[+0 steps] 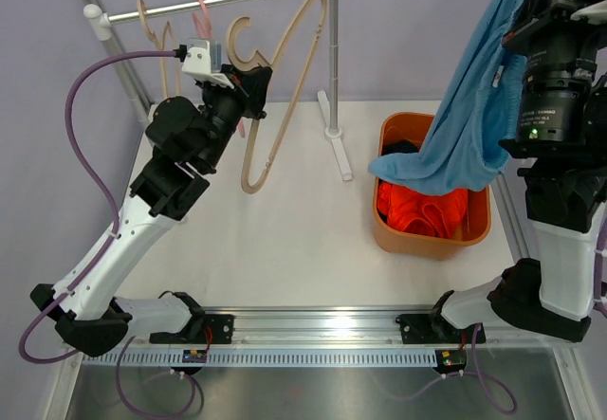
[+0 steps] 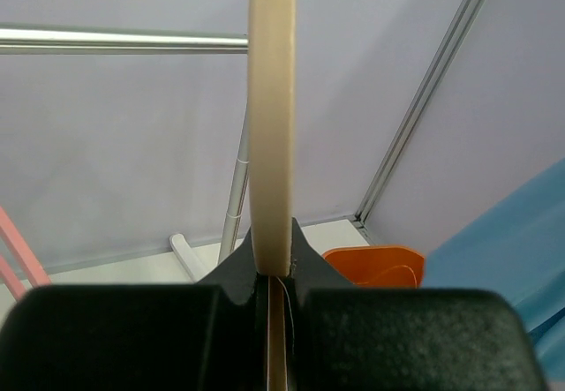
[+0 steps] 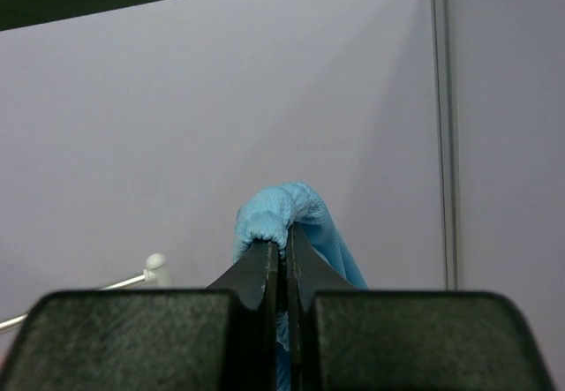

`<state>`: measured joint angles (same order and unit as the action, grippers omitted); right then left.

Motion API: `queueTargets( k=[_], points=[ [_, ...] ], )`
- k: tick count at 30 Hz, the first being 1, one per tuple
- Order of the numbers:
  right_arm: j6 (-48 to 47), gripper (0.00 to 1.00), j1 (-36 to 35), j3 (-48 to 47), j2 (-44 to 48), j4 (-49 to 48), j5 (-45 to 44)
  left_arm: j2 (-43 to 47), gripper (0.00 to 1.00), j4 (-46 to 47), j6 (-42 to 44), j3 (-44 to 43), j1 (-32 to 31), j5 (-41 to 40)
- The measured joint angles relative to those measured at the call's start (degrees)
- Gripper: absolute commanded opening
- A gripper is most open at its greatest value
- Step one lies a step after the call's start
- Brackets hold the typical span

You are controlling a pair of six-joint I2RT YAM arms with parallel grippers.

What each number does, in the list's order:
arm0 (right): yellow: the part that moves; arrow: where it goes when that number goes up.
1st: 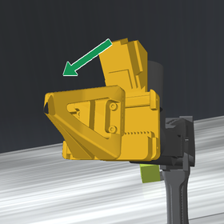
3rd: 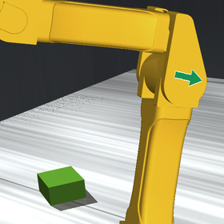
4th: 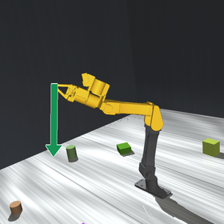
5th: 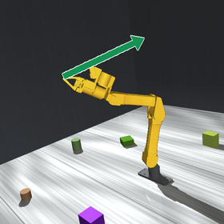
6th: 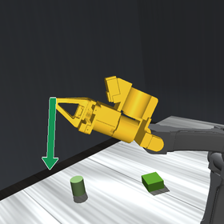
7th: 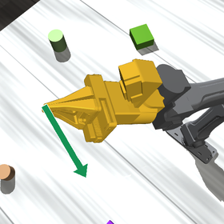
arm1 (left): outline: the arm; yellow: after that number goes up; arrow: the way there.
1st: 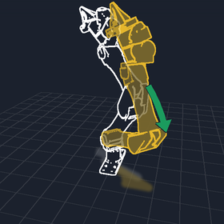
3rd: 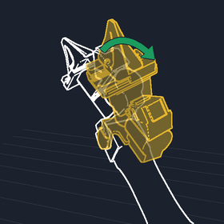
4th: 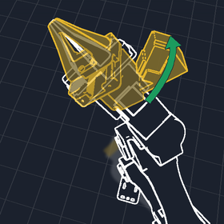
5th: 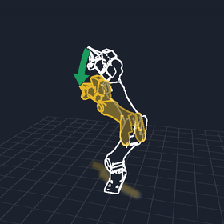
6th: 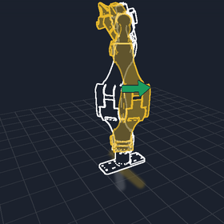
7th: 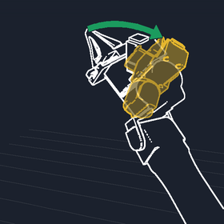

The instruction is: Remove the shorts from the hanger

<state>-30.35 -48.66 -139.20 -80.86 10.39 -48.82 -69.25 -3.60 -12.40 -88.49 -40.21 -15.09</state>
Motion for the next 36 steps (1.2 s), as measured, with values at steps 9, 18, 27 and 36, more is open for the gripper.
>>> queueTargets(
  k=[9, 18, 27, 36],
  points=[
    [9.5, 0.0, 13.2, 1.3, -4.0, 9.8, 4.4, 0.2, 0.0, -1.0, 0.0, 0.0, 0.0, 0.0],
    [28.7, 0.0, 27.0, 8.3, -5.9, 25.7, 13.3, 0.6, 0.0, -9.0, -0.9, -0.3, 0.0, -3.0],
    [47.6, 0.42, 29.4, 61.7, 12.5, 24.2, 22.0, -0.7, 0.0, -18.9, -1.2, -7.6, 0.0, -6.8],
    [54.0, 0.63, 29.5, 75.3, 20.4, 23.7, 28.0, -6.5, 0.0, -25.6, -2.5, -13.1, 0.0, -9.5]
  ],
)
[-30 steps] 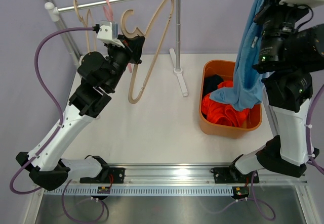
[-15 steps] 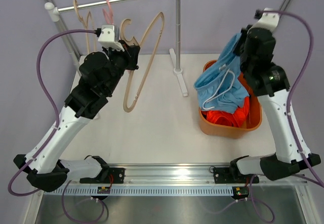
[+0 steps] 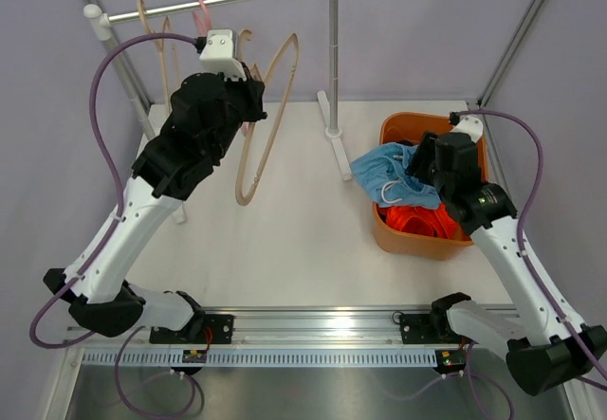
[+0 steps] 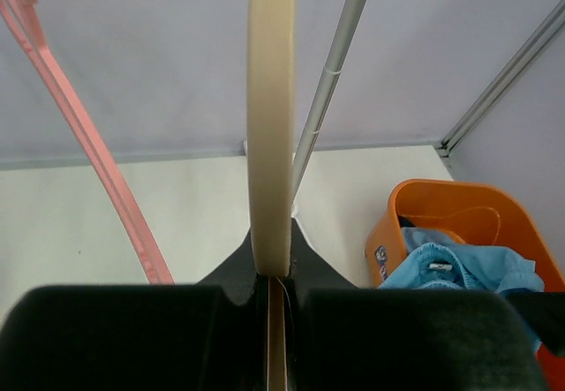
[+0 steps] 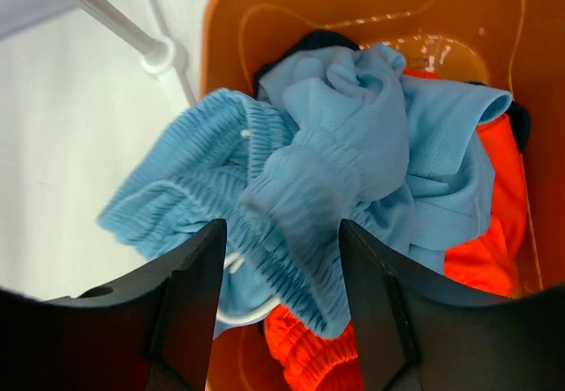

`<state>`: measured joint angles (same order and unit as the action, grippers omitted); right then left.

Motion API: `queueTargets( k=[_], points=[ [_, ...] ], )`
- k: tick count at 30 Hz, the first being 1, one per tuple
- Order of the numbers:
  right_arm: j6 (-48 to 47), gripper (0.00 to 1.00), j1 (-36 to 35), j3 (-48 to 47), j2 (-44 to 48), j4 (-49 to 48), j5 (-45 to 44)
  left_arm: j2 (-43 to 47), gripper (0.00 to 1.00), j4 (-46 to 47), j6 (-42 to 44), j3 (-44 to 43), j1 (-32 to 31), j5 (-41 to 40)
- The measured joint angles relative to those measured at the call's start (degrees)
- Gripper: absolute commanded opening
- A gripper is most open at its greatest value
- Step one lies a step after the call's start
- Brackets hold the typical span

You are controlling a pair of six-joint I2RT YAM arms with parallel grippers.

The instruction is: Remove the shorts from the hanger

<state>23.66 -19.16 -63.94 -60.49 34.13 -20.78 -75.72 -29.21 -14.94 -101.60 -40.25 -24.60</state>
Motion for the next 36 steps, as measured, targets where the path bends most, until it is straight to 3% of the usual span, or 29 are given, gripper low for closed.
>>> queueTargets(
  k=[6, 19, 36],
  points=[
    [0.2, 0.67, 0.0, -2.7, 6.3, 0.0, 2.5, -8.2, 0.0, -2.4, 0.9, -6.9, 0.0, -1.9],
    [-0.8, 0.68, 0.0, -5.7, 10.0, 1.3, 4.5, -26.6, 0.0, -3.3, 5.4, -27.5, 2.8, -4.3],
    [-2.6, 0.7, 0.0, -6.1, 10.1, 0.2, 5.9, -33.3, 0.0, 11.7, 5.8, -28.6, 16.1, 5.0]
  ],
)
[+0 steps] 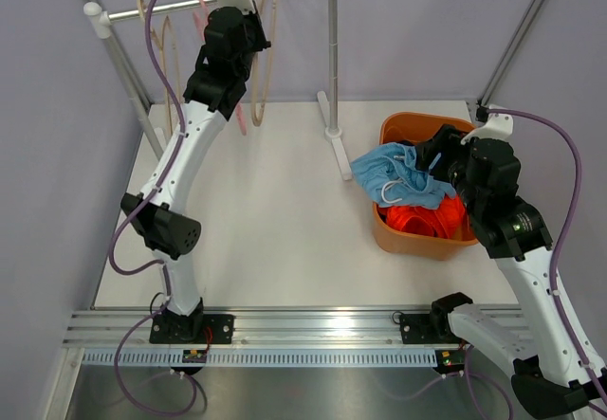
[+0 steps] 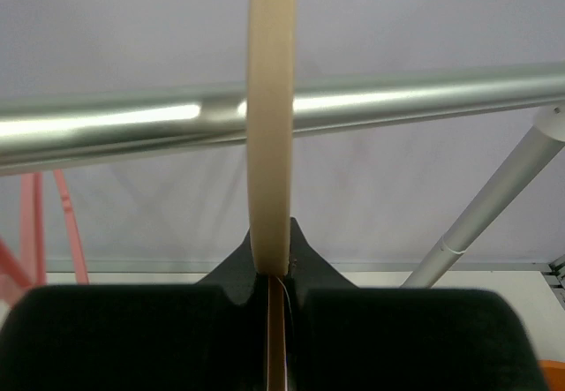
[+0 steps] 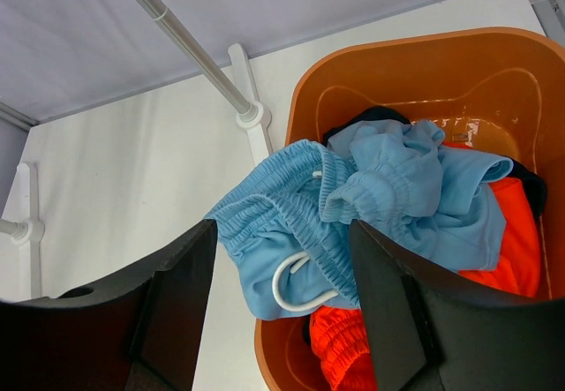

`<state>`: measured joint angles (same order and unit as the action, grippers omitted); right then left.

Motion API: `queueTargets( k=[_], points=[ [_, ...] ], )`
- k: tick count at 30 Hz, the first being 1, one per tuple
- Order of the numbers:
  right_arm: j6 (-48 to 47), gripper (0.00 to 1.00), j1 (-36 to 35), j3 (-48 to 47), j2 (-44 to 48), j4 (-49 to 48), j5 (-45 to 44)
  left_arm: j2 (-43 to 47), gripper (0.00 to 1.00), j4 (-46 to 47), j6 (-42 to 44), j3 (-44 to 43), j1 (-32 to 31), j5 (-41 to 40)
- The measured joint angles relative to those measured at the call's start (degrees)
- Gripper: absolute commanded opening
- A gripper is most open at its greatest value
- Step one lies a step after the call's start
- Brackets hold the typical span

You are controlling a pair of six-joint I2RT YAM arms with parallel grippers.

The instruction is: Remove the shorts from the hanger

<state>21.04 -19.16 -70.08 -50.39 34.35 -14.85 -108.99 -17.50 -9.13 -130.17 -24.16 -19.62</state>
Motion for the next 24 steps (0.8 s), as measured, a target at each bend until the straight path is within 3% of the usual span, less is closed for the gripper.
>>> queueTargets(
  k=[18, 24],
  points=[
    [-0.6, 0.7, 0.0, 0.4, -0.1, -0.9, 2.1, -6.5, 0.0, 3.9, -0.9, -1.8, 1.3, 2.1],
    [-0.7, 0.7, 0.0, 0.5, -0.2, -1.6, 2.4, -5.8, 0.06, 4.6, -1.4, -0.3, 1.3, 2.5]
  ],
)
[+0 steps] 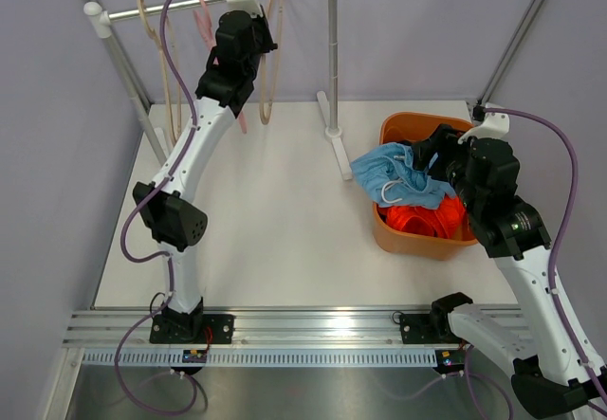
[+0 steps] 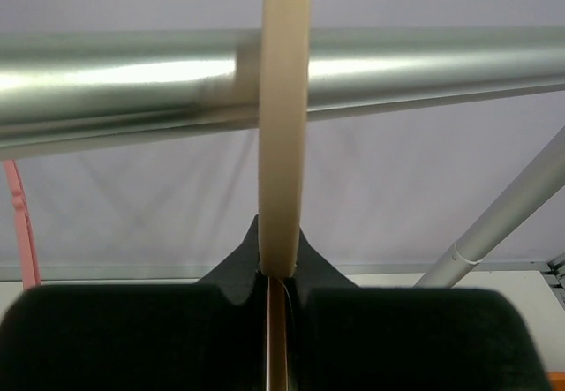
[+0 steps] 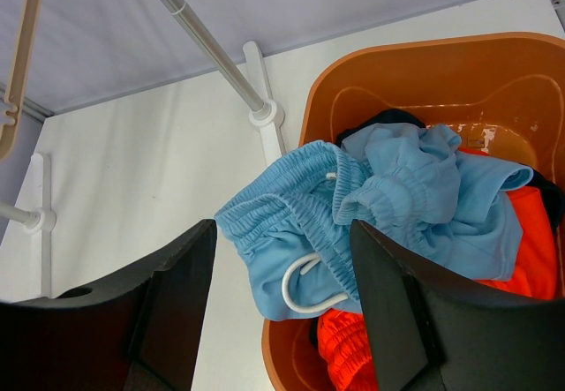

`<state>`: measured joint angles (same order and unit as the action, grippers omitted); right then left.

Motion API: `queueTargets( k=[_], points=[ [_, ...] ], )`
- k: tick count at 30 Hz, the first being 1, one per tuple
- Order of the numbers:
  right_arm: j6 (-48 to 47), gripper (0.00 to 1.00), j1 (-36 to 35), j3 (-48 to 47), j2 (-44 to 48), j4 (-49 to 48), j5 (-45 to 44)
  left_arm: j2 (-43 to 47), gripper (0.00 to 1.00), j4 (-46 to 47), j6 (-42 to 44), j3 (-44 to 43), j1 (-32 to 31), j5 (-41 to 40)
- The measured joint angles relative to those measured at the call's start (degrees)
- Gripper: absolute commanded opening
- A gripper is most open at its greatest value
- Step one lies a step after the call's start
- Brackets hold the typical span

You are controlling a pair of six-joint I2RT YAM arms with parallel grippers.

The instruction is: Remove the shorts from the hanger

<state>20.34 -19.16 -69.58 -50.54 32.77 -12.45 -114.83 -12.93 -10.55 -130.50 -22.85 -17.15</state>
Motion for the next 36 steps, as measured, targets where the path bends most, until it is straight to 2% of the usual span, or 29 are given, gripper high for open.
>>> queueTargets(
  k=[13, 27, 36],
  points=[
    [0.0, 0.7, 0.0, 0.4, 0.0, -0.2, 0.1, 1.7, 0.07, -0.8, -0.5, 1.7, 0.0, 0.3],
    [0.0, 0.7, 0.0, 1.0, 0.0, -0.4, 0.2, 2.7, 0.13, -1.7, -0.9, 2.6, 0.0, 1.2],
    [0.0, 0.7, 0.0, 1.4, 0.0, -0.4, 0.2, 3.1, 0.24, -2.1, -1.1, 2.7, 0.0, 1.6]
  ],
)
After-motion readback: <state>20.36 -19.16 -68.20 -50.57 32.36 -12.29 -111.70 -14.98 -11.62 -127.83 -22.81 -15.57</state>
